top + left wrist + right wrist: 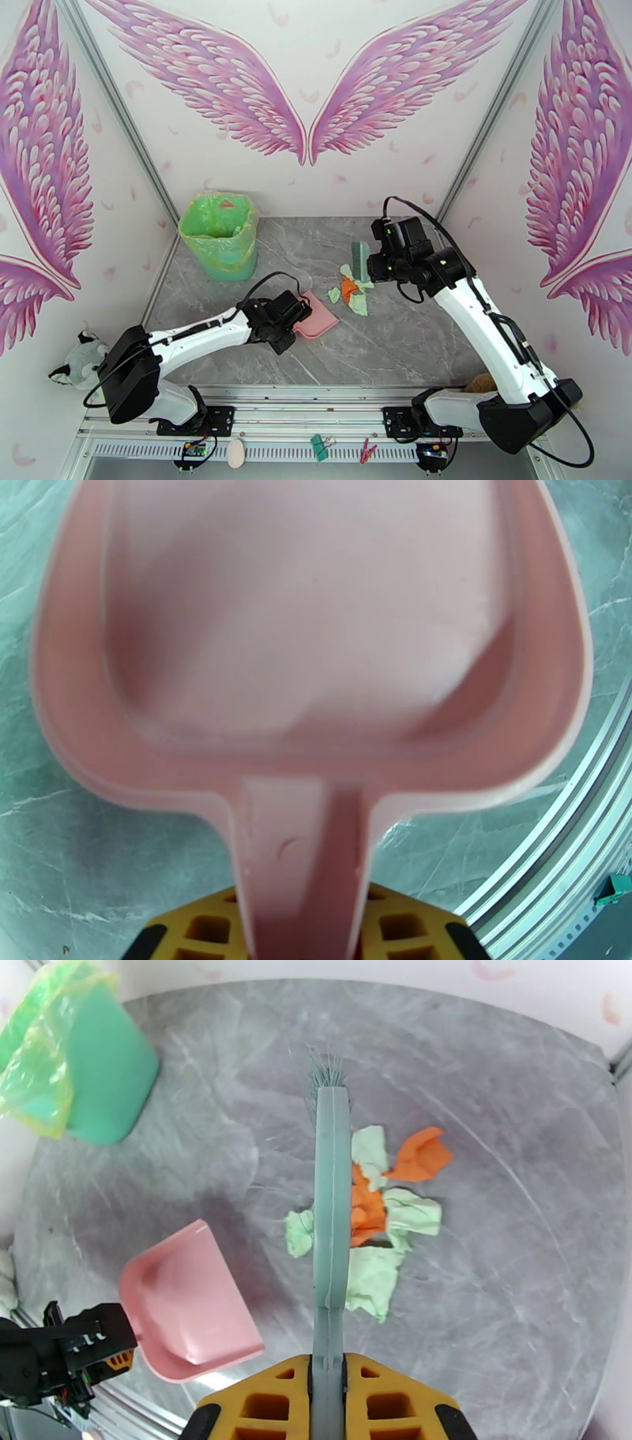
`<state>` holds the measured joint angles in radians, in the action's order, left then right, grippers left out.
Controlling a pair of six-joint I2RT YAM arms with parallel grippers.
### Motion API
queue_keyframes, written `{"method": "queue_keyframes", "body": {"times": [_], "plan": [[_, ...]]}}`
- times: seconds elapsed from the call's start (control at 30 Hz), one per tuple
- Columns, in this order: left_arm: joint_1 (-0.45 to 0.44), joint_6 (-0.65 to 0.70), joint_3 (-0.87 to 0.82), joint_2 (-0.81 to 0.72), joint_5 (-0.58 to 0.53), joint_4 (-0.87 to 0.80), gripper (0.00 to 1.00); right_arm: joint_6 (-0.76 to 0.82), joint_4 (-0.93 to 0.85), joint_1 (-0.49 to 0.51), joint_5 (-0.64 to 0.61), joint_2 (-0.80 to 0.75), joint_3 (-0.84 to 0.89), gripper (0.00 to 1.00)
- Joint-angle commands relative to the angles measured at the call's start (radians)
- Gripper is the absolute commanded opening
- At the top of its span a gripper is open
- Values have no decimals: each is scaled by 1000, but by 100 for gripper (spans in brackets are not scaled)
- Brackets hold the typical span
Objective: Sweep away the paper scraps from the table
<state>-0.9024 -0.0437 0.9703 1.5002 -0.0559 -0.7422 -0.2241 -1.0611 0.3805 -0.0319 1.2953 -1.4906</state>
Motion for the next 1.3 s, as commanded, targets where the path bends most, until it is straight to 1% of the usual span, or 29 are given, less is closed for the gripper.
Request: {"method": "queue_keyframes", "body": {"times": [0.0, 0.13, 0.37, 0.4, 0.47, 0.5, 0.53, 0.57, 0.6, 0.7, 0.77, 0.87, 0.93, 1.07, 1.13, 1.27], "plan": [[-5, -21, -23, 43, 21, 53, 0, -15, -13, -15, -33, -13, 33, 0], [-6, -23, -31, 103, 29, 77, 0, -17, 4, -23, -18, -23, 69, 0], [-7, -6, 25, 177, 26, 57, 0, -22, 36, -25, 6, -27, 119, 0], [-7, -5, 31, 183, 29, 62, 4, -23, 39, -25, 7, -27, 127, 0], [-8, -4, 40, 194, 43, 80, 20, -20, 45, -25, 10, -31, 144, 0], [-7, -7, 42, 201, 49, 94, 37, -20, 50, -25, 9, -33, 153, 0], [-8, -9, 43, 208, 56, 105, 63, -17, 52, -25, 7, -35, 160, 0], [-9, -12, 44, 215, 62, 118, 83, -16, 55, -25, 6, -36, 168, 0], [-10, -16, 45, 220, 73, 131, 98, -15, 57, -26, 3, -37, 174, 0], [-16, -29, 31, 217, 70, 179, 99, -10, 61, -26, -6, -44, 191, 0], [-24, -55, 3, 188, 18, 221, 99, -8, 64, -28, -11, -48, 198, 0], [-49, -113, -83, 85, -69, 333, 99, -4, 69, -29, -13, -54, 205, 0], [-61, -157, -151, 1, -101, 415, 99, -4, 75, -31, -13, -54, 211, 0], [-67, -211, -268, -127, -135, 521, 99, -5, 85, -32, -6, -46, 224, 0], [-69, -226, -308, -162, -144, 544, 99, -5, 92, -32, 0, -44, 230, 0], [-70, -272, -377, -189, -112, 598, 99, -9, 101, -32, 7, -42, 241, 0]]}}
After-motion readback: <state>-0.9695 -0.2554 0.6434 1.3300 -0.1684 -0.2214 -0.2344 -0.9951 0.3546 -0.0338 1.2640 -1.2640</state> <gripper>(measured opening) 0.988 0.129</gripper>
